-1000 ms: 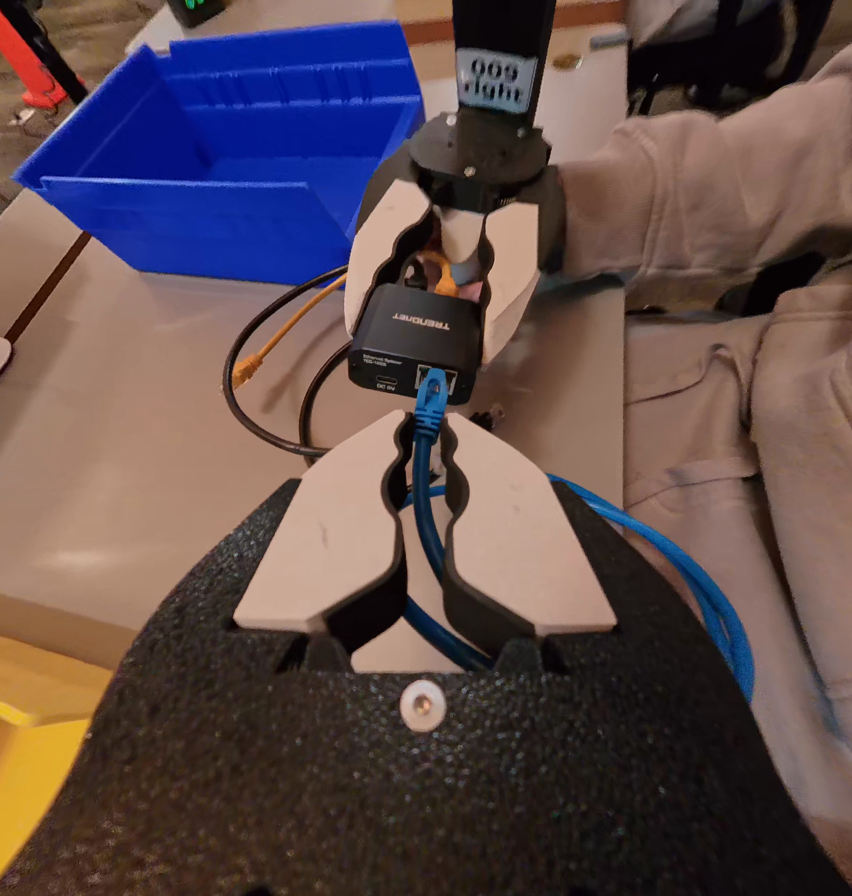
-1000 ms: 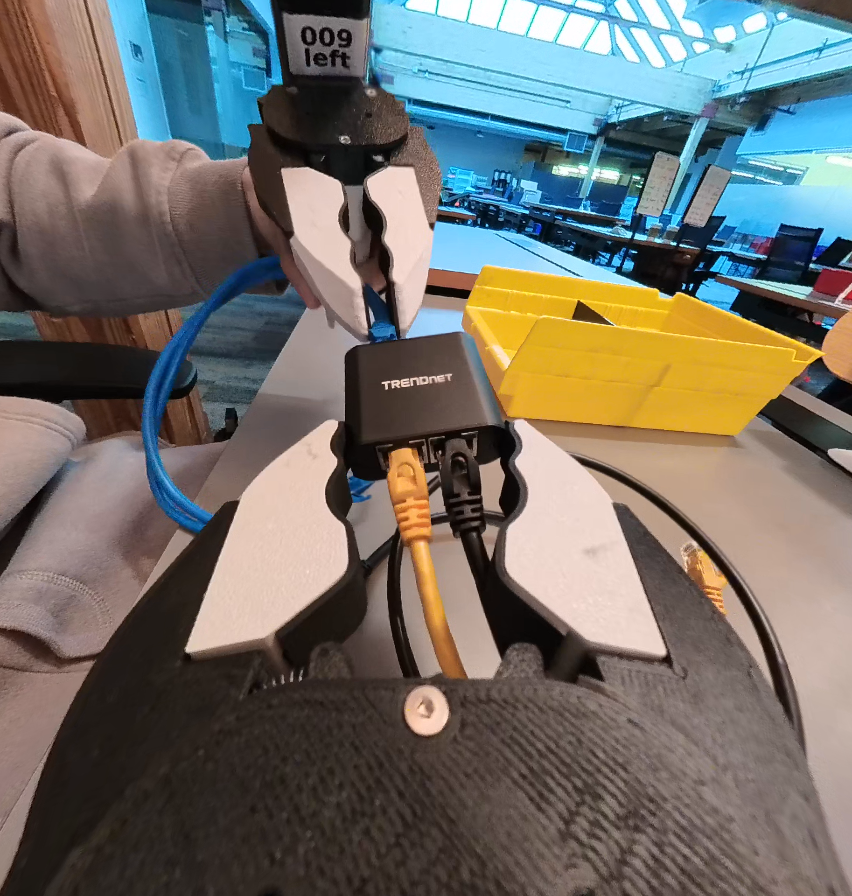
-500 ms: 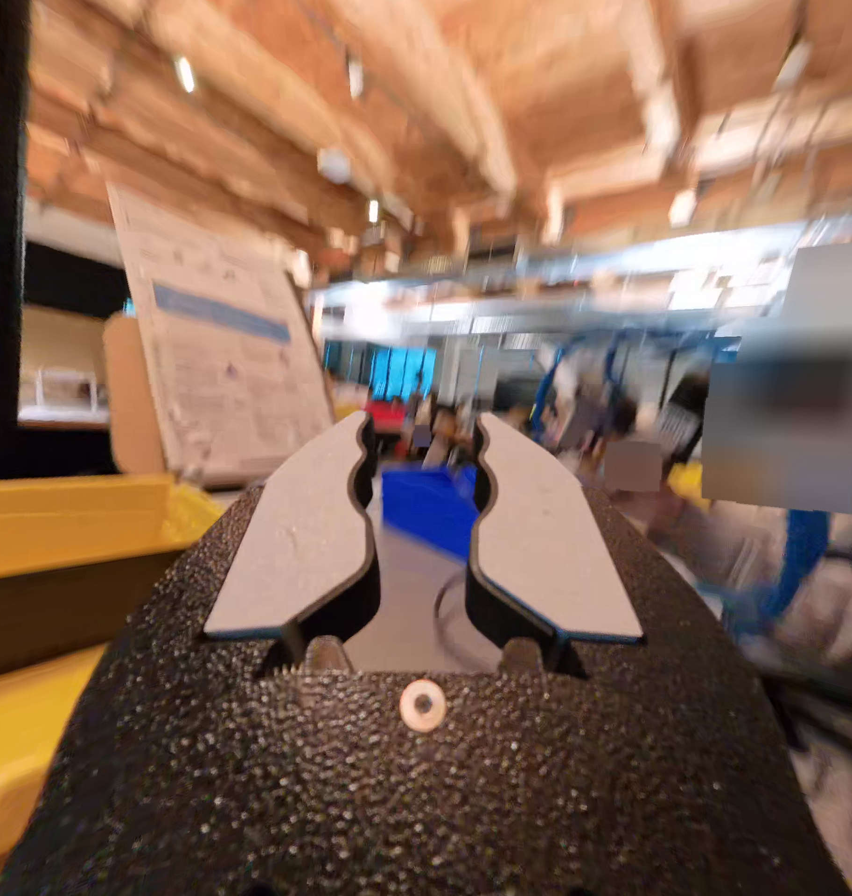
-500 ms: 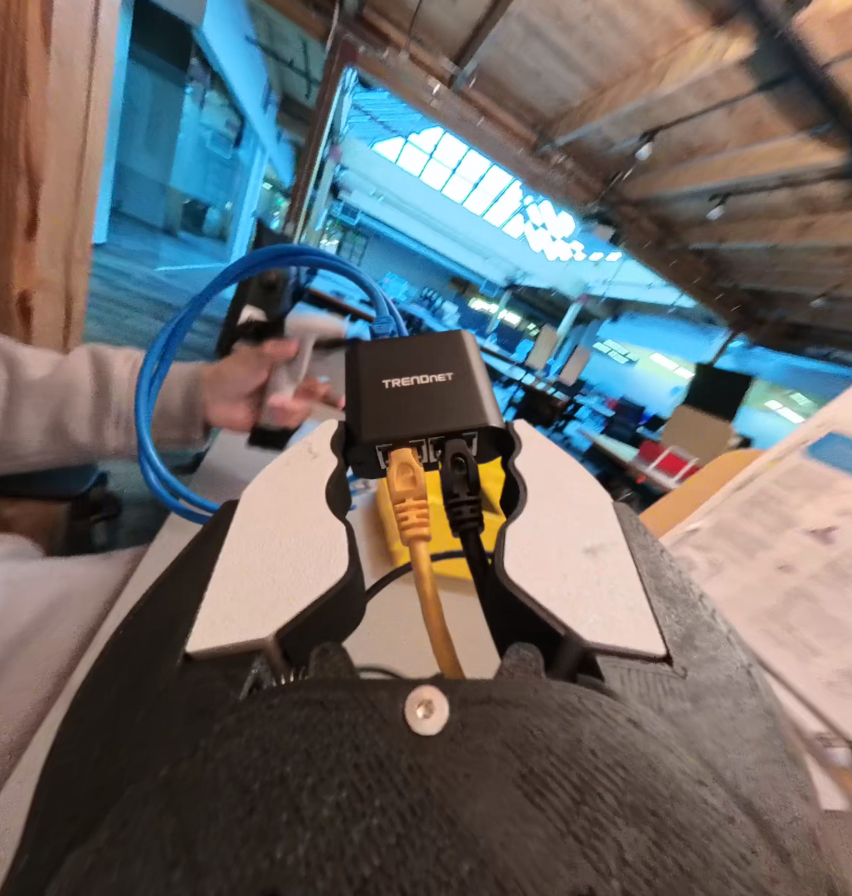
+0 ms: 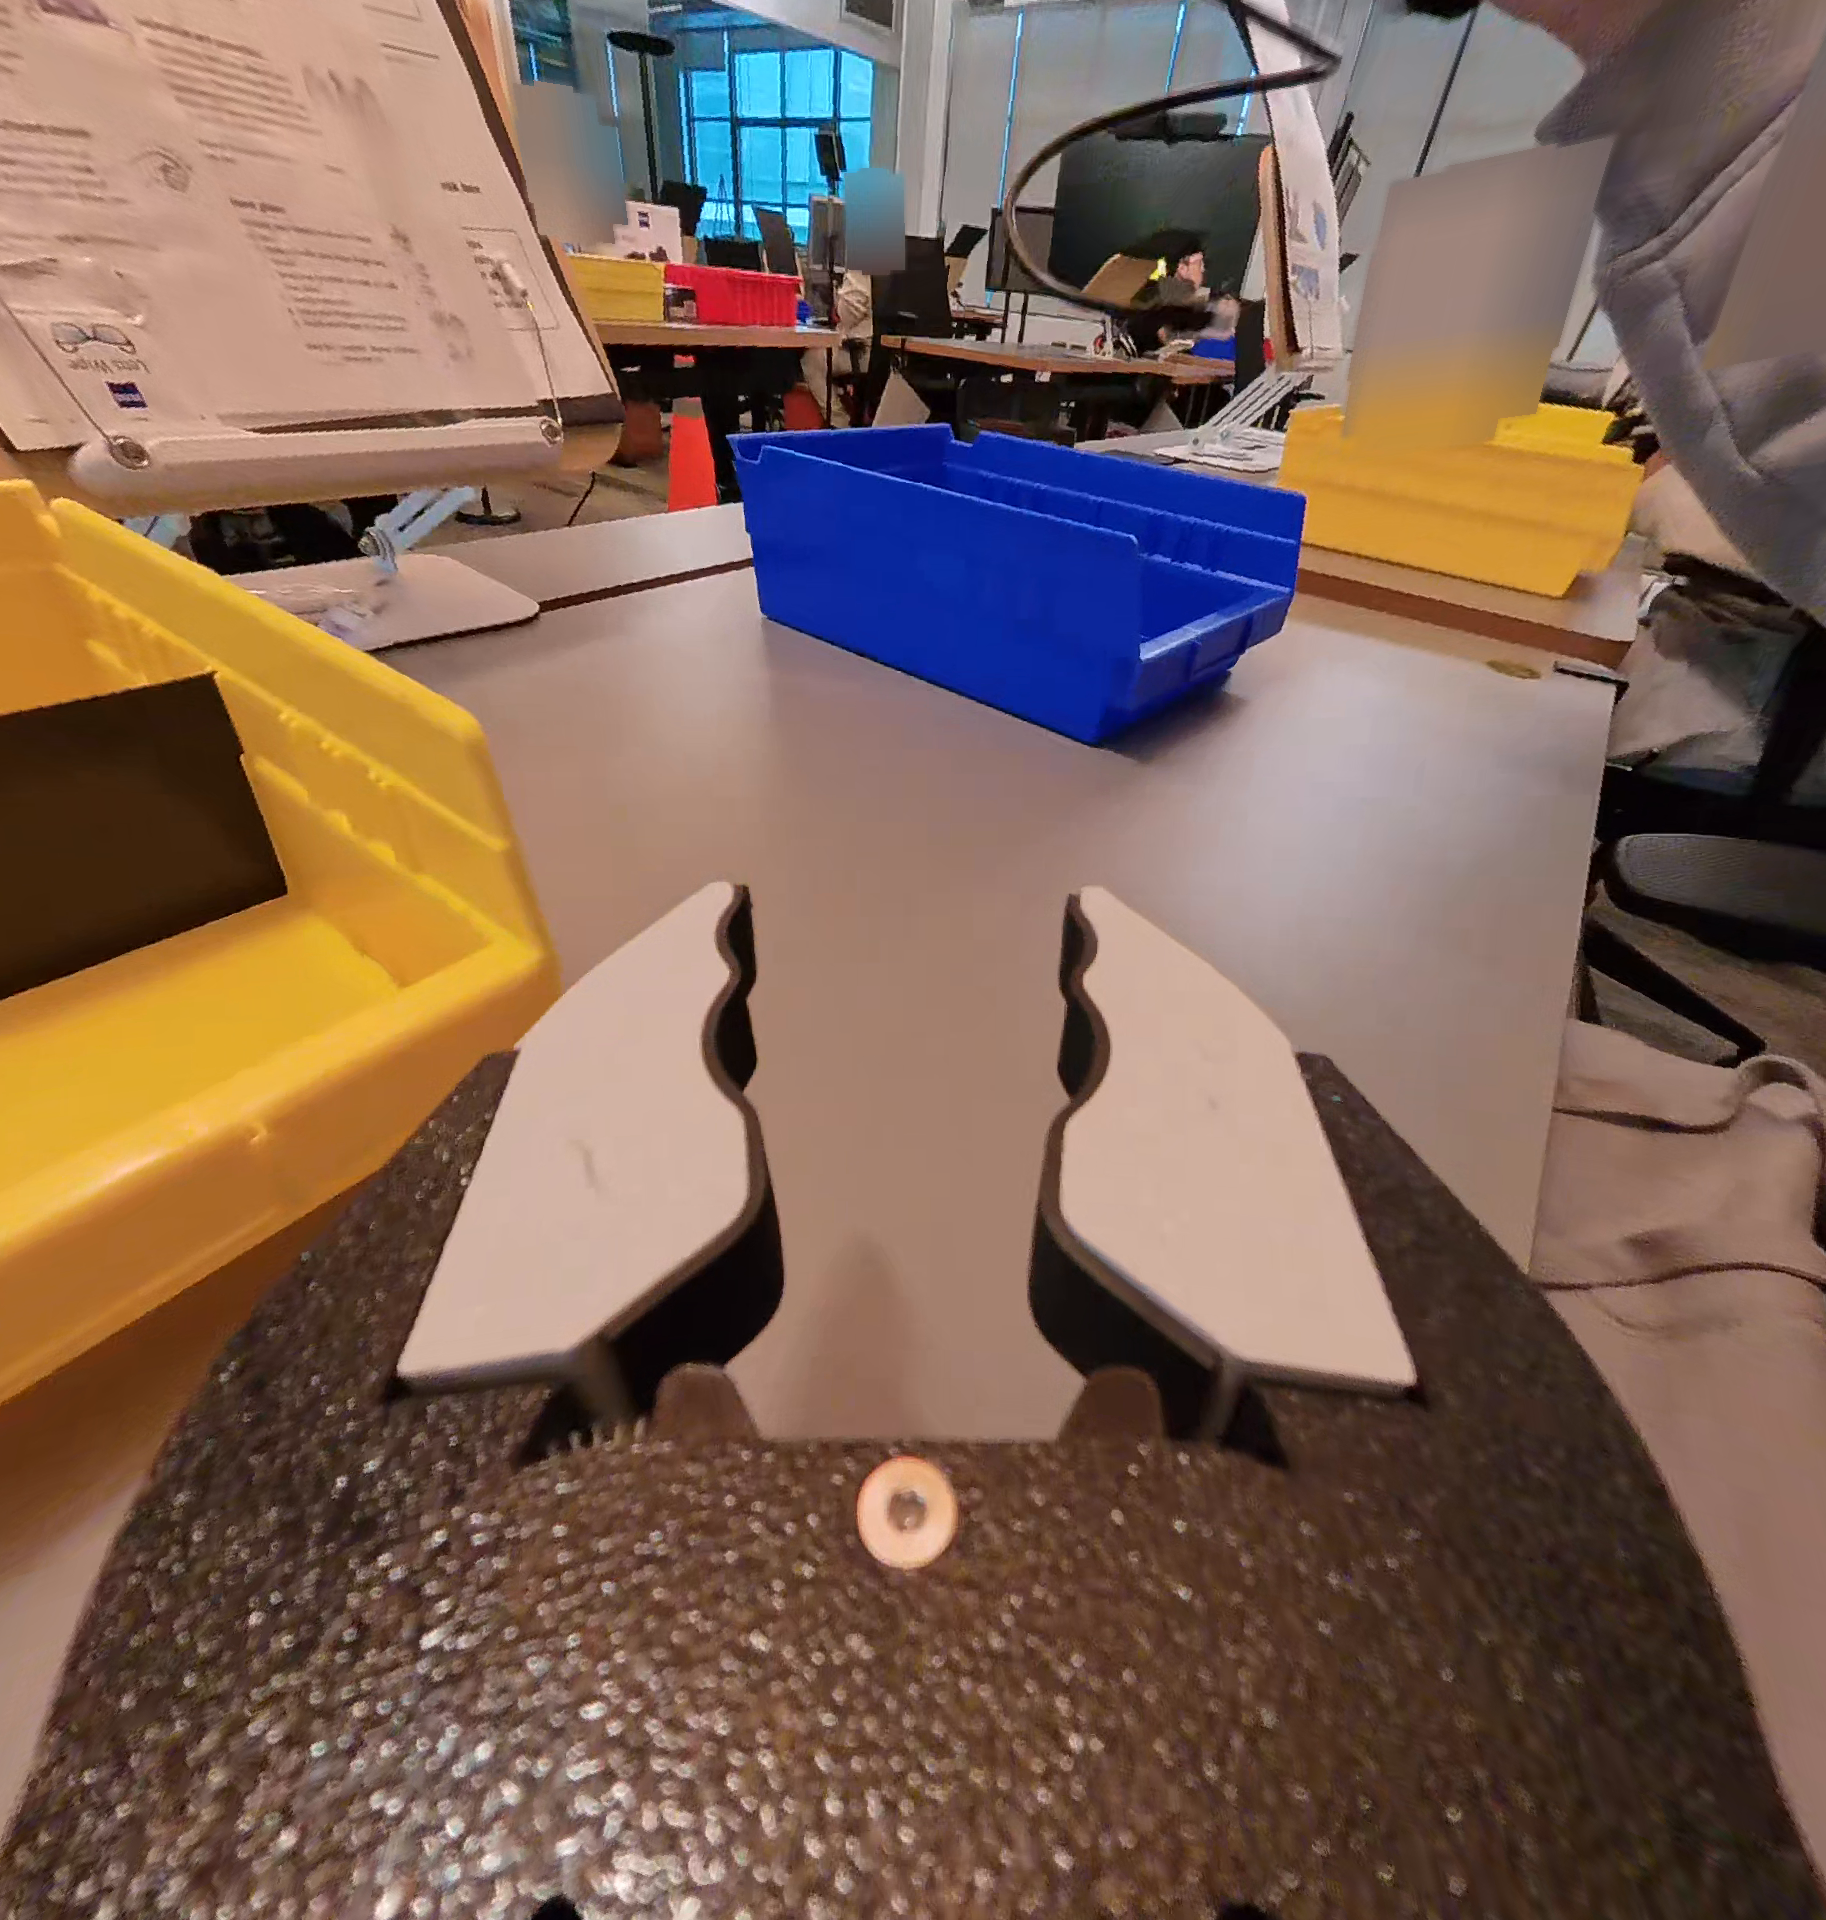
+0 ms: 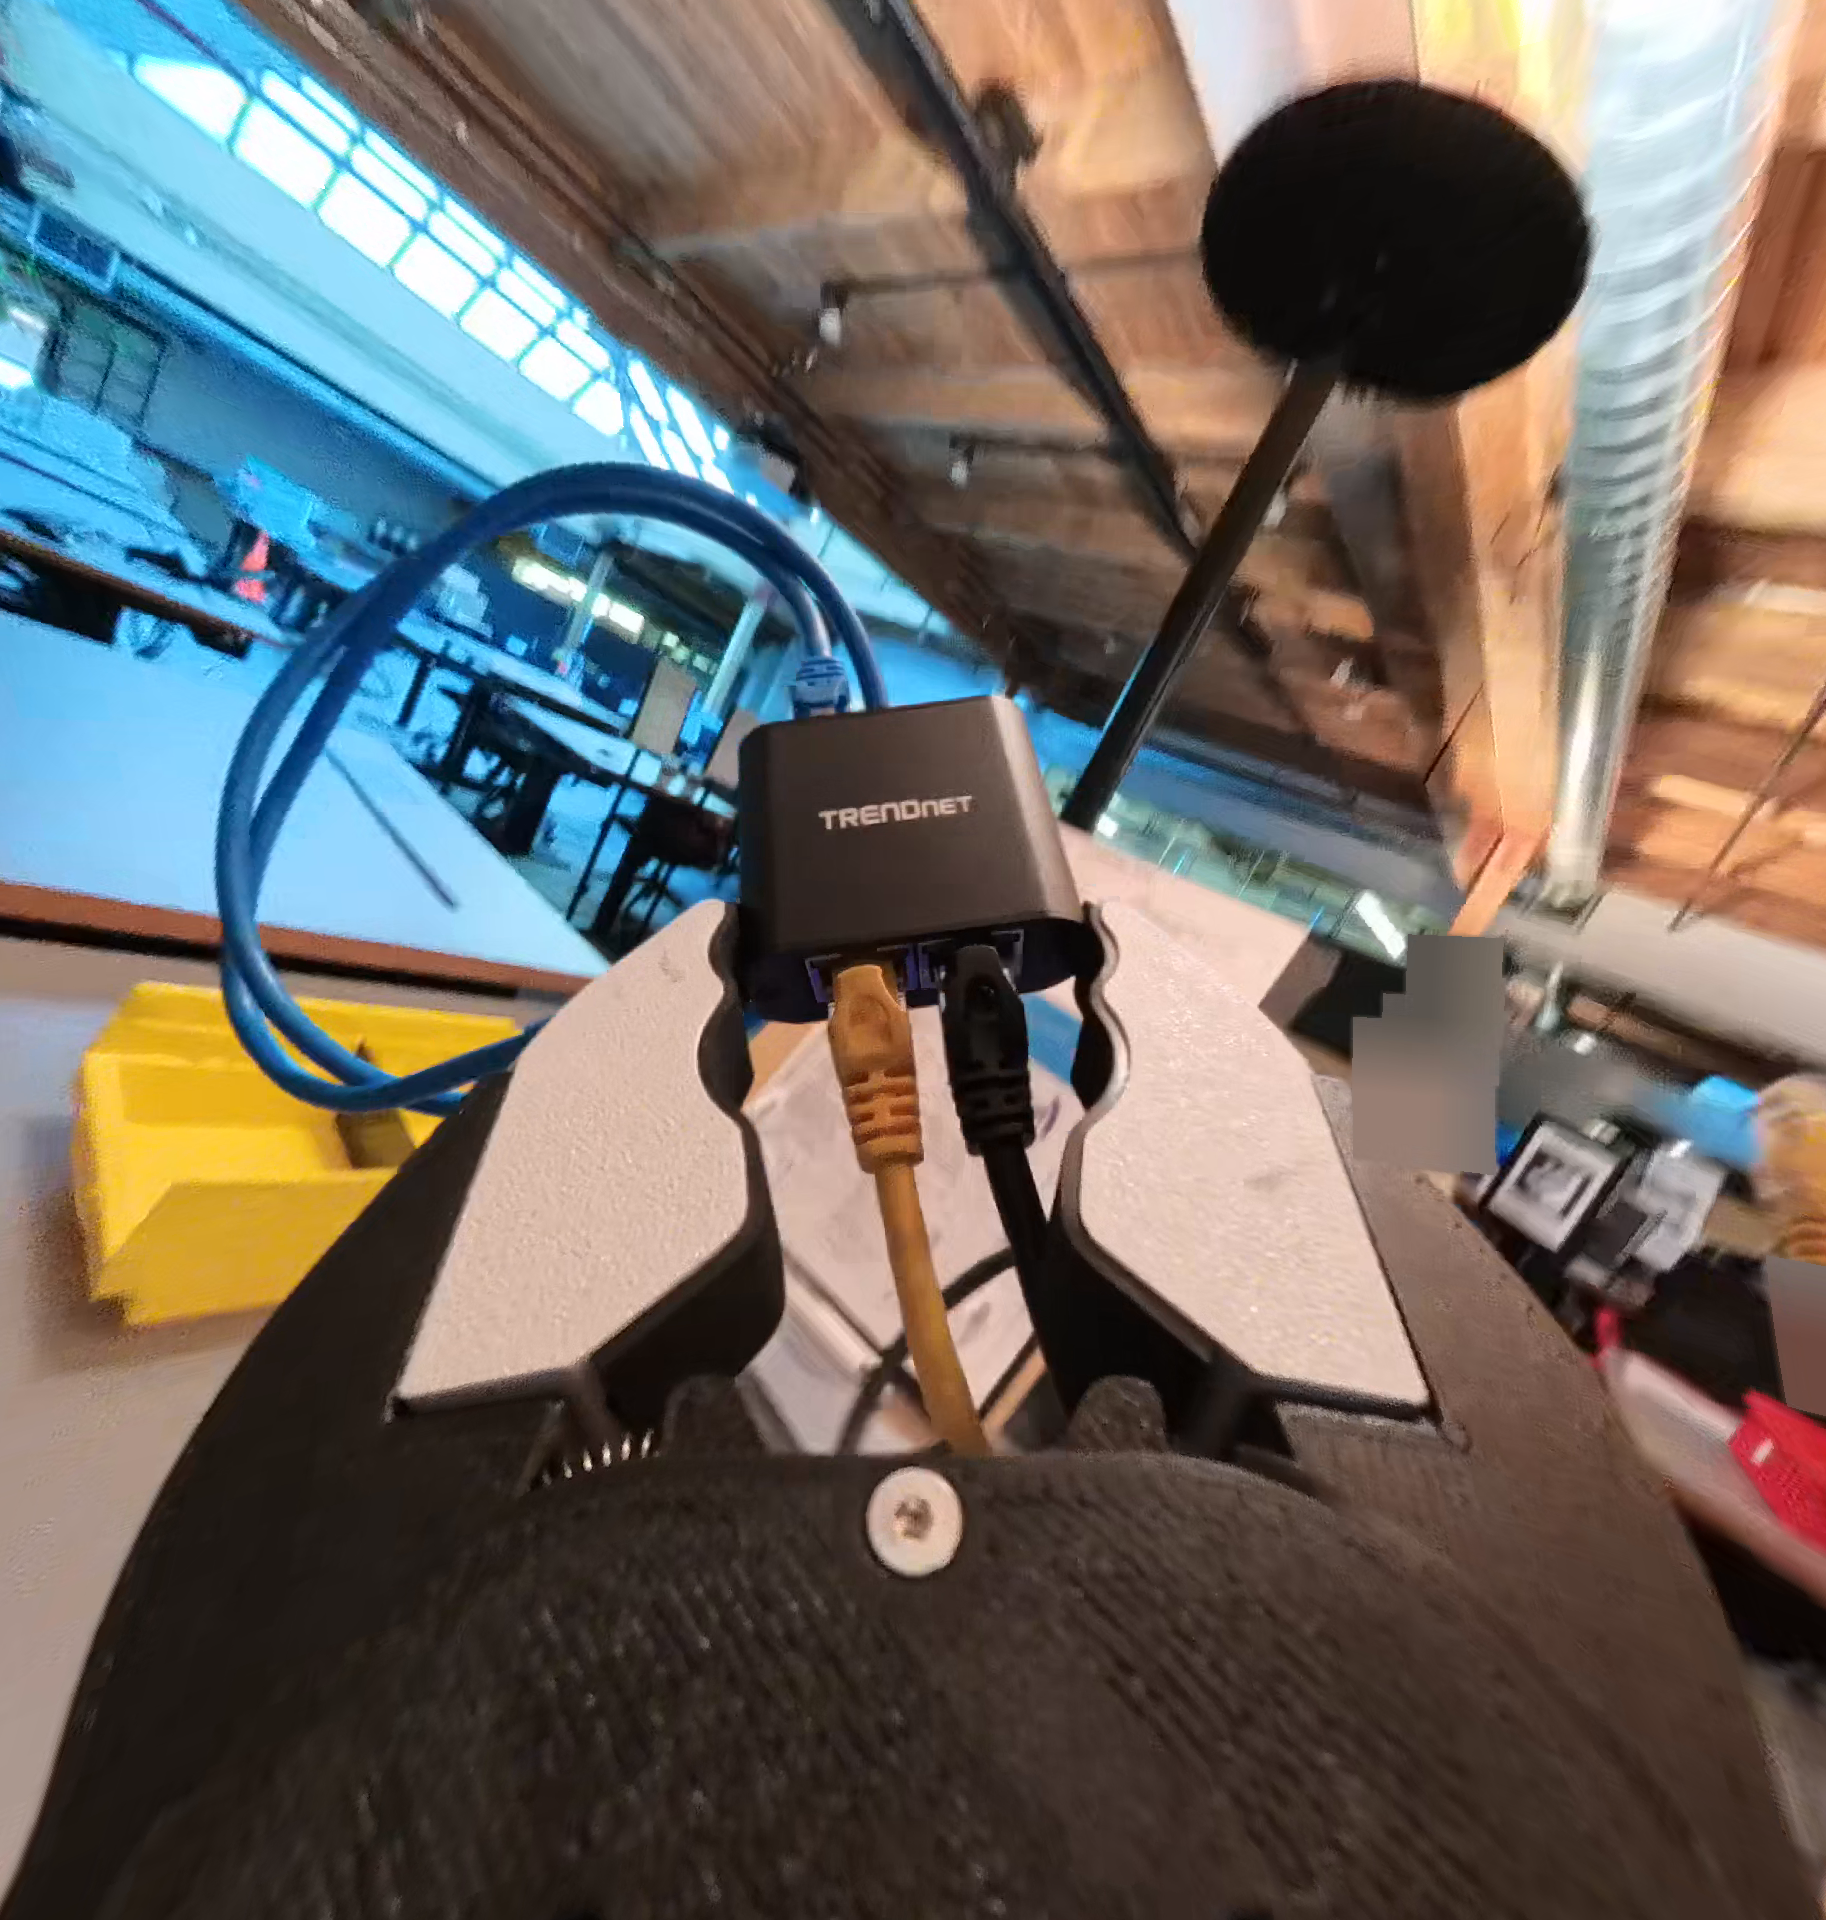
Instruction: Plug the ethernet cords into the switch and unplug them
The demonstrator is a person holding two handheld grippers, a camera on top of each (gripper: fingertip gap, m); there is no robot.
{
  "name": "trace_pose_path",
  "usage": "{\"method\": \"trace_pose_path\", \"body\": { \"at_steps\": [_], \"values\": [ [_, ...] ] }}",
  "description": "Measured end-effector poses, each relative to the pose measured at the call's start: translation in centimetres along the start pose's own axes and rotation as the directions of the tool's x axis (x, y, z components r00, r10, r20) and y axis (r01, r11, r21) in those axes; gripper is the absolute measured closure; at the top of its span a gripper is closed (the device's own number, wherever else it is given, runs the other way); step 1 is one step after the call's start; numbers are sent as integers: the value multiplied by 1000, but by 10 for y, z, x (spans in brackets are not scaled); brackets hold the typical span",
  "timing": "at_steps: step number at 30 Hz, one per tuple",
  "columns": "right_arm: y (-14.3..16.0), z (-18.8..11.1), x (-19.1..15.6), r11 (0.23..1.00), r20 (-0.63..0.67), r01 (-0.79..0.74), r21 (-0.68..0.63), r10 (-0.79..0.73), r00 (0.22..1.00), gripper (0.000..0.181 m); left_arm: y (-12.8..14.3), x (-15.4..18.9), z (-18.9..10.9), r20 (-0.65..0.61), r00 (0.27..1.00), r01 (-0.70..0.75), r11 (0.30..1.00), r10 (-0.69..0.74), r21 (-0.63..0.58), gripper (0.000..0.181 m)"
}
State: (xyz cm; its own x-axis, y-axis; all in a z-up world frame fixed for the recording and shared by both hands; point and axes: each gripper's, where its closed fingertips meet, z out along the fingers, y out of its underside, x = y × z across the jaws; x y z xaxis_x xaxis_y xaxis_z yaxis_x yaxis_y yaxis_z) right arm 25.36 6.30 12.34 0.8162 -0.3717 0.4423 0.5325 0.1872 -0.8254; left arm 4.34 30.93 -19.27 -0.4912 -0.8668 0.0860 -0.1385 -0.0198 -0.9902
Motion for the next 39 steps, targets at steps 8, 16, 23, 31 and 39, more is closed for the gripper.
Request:
{"method": "trace_pose_path", "body": {
  "at_steps": [8, 16, 23, 31, 39],
  "values": [
    [145, -12, 11, 951, -179, -167, -260, 123, 976, 120, 4, 2, 3, 1, 1000, -22, 999, 22, -33, 125],
    [260, -62, 17, 762, -541, -325, -560, -39, 840, 120, 9, 5, 5, -6, 999, -41, 997, 41, -67, 125],
    [280, -127, 32, 704, -722, -405, -584, -223, 655, 120, 8, 4, 4, -9, 1000, -27, 998, 26, -57, 126],
    [222, -157, 63, 733, -722, -252, -632, -440, 533, 120, 6, 3, 3, -8, 1000, -24, 999, 24, -44, 128],
    [256, -88, -4, 124, 173, 283, -951, -544, 821, 120, 12, 4, 7, -19, 1000, -20, 996, 18, -91, 128]
  ]
}}
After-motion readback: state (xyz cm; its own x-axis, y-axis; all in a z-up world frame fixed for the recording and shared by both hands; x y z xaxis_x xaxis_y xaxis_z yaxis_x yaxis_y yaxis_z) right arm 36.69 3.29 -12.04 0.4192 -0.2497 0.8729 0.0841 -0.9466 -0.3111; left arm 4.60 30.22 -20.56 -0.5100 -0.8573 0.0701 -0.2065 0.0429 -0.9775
